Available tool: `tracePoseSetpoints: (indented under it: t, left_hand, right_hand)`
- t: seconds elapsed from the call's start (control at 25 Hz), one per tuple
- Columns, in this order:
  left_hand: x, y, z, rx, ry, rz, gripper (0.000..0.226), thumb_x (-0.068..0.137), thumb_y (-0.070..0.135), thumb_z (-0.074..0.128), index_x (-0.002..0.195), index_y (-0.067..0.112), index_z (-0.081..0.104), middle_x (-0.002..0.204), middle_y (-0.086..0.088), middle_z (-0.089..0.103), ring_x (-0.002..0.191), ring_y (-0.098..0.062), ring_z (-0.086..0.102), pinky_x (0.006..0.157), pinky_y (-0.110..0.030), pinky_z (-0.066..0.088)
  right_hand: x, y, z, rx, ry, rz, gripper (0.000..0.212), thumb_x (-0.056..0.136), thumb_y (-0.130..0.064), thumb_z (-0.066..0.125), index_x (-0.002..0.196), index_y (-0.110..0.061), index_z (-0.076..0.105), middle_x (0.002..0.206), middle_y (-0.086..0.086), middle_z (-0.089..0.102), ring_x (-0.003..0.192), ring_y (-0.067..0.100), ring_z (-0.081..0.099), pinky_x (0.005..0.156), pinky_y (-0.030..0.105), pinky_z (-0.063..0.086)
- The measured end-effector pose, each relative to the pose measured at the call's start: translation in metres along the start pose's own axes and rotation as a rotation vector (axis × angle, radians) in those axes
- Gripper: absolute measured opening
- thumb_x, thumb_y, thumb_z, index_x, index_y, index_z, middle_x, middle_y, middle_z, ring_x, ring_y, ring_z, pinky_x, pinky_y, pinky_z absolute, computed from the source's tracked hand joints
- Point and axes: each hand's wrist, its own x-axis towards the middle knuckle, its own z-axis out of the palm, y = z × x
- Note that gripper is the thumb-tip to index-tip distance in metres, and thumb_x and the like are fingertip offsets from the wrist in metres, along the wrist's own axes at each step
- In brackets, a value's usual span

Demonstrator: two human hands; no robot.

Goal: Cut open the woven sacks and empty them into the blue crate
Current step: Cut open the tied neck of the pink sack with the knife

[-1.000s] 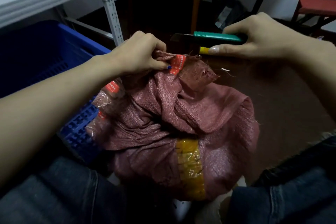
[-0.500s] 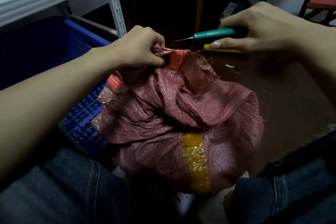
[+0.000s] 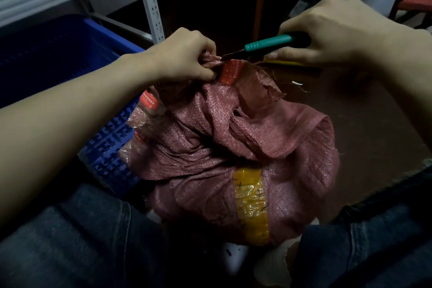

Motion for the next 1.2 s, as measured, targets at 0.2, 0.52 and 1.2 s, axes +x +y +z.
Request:
tracePoseSetpoints:
  t: [0.2,0.52,1.2]
  left_hand:
    - [0.001,0.001,0.001,0.015,-0.033,0.032,0.018,0.081,0.026,0.067,0.092,0.012,0.067,0.076,-0.003,0.061,0.078,-0.017,0.056,0.070,-0.028,0.040]
    - [-0.001,0.002,0.002,0.141,-0.123,0.042,0.024,0.085,0.031,0.063,0.100,0.012,0.066,0.086,-0.008,0.064,0.094,-0.029,0.060,0.081,-0.041,0.050]
    - [-0.001,-0.005,0.003,0.175,-0.235,0.092,0.027,0.088,0.018,0.061,0.112,0.007,0.066,0.107,-0.014,0.068,0.104,-0.030,0.060,0.088,-0.032,0.042]
  right_hand:
    - [0.001,-0.002,-0.008,0.008,-0.104,0.173,0.061,0.082,-0.057,0.052,0.126,-0.015,0.059,0.067,-0.003,0.041,0.080,0.022,0.040,0.063,0.033,0.034]
    - [0.011,-0.022,-0.002,-0.166,-0.080,0.104,0.051,0.085,-0.057,0.051,0.121,-0.022,0.060,0.103,0.014,0.061,0.103,0.035,0.056,0.067,0.036,0.036]
    - [0.012,-0.027,0.009,-0.055,-0.184,0.131,0.055,0.082,-0.059,0.054,0.118,-0.019,0.063,0.091,0.010,0.055,0.093,0.033,0.056,0.066,0.034,0.039]
